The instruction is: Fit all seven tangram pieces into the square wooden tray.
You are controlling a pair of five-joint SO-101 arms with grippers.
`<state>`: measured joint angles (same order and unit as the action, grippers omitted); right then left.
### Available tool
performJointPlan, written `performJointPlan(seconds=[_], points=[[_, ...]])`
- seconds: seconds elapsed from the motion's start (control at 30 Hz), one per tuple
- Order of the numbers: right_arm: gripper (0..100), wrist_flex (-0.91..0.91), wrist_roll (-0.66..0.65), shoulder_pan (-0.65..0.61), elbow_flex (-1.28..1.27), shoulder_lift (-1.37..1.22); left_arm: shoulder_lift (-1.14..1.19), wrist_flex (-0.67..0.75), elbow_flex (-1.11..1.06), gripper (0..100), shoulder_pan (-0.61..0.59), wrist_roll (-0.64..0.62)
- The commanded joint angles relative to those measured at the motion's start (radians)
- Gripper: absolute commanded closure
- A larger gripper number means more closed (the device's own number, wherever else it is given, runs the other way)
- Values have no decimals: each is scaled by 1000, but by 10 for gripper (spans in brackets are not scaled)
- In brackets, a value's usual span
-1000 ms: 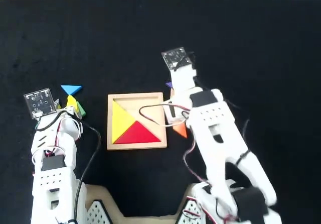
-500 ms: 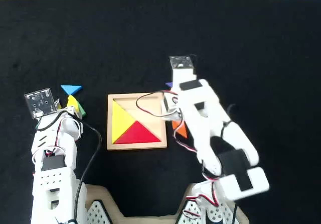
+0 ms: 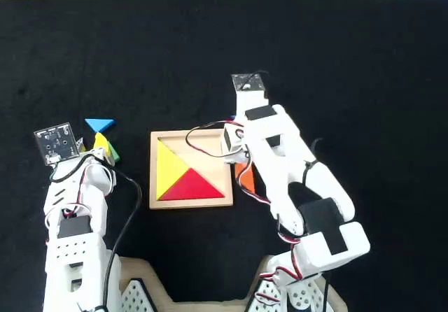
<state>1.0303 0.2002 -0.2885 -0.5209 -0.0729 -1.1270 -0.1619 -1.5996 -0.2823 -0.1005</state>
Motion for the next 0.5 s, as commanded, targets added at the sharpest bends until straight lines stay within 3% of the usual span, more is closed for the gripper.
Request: performJointPlan(seconds=[0.0,0.47], points=[[825,-41,-20,-11,-12,-4,-11,25,25,877,10,11],[819,14,-23,-9,67,-125,-11,25,25,877,10,11]])
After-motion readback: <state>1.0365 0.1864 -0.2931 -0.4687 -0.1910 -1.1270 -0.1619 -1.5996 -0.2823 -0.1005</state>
